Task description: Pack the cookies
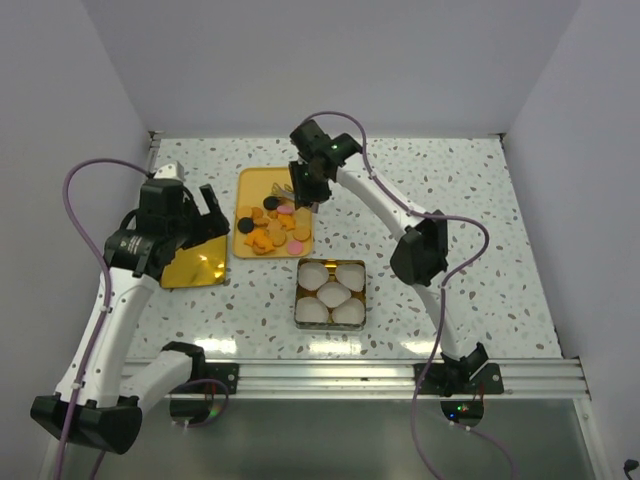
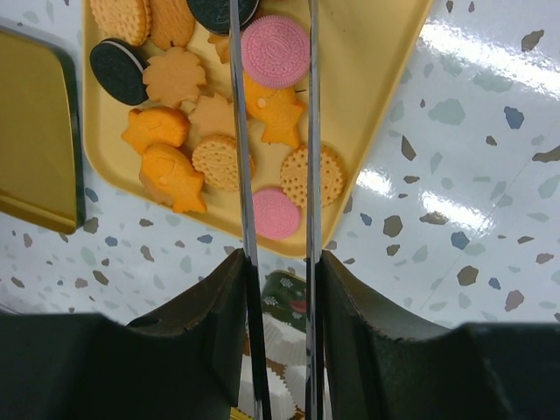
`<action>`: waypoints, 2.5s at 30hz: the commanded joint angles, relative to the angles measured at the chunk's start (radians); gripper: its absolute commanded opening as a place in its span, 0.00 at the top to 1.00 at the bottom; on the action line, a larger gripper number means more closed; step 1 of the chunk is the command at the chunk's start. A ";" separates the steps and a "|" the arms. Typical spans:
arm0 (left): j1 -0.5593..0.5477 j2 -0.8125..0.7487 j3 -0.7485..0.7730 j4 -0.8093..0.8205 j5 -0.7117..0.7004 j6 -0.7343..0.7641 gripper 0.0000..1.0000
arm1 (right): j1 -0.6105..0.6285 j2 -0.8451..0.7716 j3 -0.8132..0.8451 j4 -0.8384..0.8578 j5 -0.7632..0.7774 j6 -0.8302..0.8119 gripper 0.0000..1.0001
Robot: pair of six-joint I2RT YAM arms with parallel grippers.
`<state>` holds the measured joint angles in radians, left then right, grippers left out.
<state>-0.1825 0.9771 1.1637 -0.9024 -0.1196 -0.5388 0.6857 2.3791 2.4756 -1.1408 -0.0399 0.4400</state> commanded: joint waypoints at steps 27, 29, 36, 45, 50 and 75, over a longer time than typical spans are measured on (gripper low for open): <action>0.006 0.044 -0.079 0.425 -0.008 0.122 0.00 | -0.005 -0.986 -0.879 -0.030 -0.138 -0.156 0.72; 0.006 0.058 -0.082 0.444 0.053 0.109 0.00 | 0.011 -1.006 -0.926 -0.025 -0.144 -0.156 0.72; 0.006 0.129 -0.084 0.442 0.224 0.115 0.00 | 0.083 -1.006 -1.023 0.013 -0.150 -0.126 0.72; 0.006 0.123 -0.090 0.392 0.196 0.131 0.00 | 0.136 -0.936 -1.040 0.058 -0.123 -0.104 0.72; 0.006 0.114 -0.087 0.373 0.169 0.151 0.00 | 0.135 -0.899 -1.021 0.052 -0.097 -0.107 0.66; 0.008 0.101 -0.059 0.341 0.123 0.188 0.00 | 0.136 -0.842 -0.811 -0.031 -0.020 -0.113 0.51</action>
<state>-0.1806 1.1076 1.0748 -0.5526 0.0139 -0.3737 0.8188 1.5337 1.5822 -1.1667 -0.0696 0.3313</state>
